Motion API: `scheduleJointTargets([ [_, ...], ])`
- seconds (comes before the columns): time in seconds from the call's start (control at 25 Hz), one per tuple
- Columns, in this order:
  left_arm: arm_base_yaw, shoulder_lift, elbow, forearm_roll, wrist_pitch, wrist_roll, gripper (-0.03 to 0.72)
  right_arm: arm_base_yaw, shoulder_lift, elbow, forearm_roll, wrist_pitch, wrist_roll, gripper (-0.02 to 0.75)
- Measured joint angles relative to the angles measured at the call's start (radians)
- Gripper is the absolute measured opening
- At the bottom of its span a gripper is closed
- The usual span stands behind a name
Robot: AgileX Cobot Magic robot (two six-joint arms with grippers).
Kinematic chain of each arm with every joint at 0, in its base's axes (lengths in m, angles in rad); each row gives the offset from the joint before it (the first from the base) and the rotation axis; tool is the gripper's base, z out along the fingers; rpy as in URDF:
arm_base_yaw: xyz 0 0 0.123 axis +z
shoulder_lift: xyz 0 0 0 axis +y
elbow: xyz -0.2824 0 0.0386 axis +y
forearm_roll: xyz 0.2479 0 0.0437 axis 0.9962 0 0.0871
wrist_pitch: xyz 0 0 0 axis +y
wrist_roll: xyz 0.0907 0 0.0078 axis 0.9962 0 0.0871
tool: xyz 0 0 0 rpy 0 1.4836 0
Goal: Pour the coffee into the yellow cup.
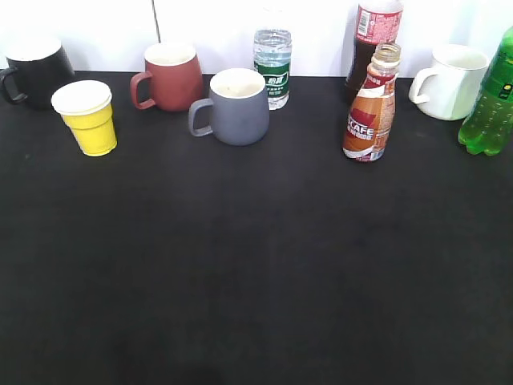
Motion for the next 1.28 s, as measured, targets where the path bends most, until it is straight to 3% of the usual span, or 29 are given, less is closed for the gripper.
scheduleJointTargets([
  [0.4, 0.000, 0.015, -0.016, 0.000, -0.040, 0.000, 0.561, 0.000, 0.000, 0.000, 0.000, 0.000, 0.000, 0.589],
  [0.52, 0.000, 0.164, -0.036, -0.009, -0.322, 0.002, 0.561, 0.000, 0.000, 0.000, 0.000, 0.000, 0.000, 0.589],
  [0.68, -0.003, 0.453, -0.032, -0.126, -0.794, 0.146, 0.561, 0.000, 0.000, 0.000, 0.000, 0.000, 0.000, 0.589],
  [0.76, -0.038, 0.586, 0.059, -0.136, -1.058, 0.154, 0.561, 0.000, 0.000, 0.000, 0.000, 0.000, 0.000, 0.589],
  [0.84, -0.101, 0.748, 0.227, -0.144, -1.412, 0.155, 0.561, 0.000, 0.000, 0.000, 0.000, 0.000, 0.000, 0.589],
  [0.92, -0.161, 0.975, 0.288, -0.147, -1.672, 0.155, 0.561, 0.000, 0.000, 0.000, 0.000, 0.000, 0.000, 0.589],
  [1.12, -0.186, 1.451, 0.290, -0.144, -2.048, -0.054, 0.566, 0.000, 0.000, 0.000, 0.001, 0.000, 0.000, 0.589],
  [1.28, -0.186, 1.681, 0.140, -0.077, -2.075, -0.080, 0.663, 0.000, 0.000, 0.000, 0.001, 0.000, 0.000, 0.589],
])
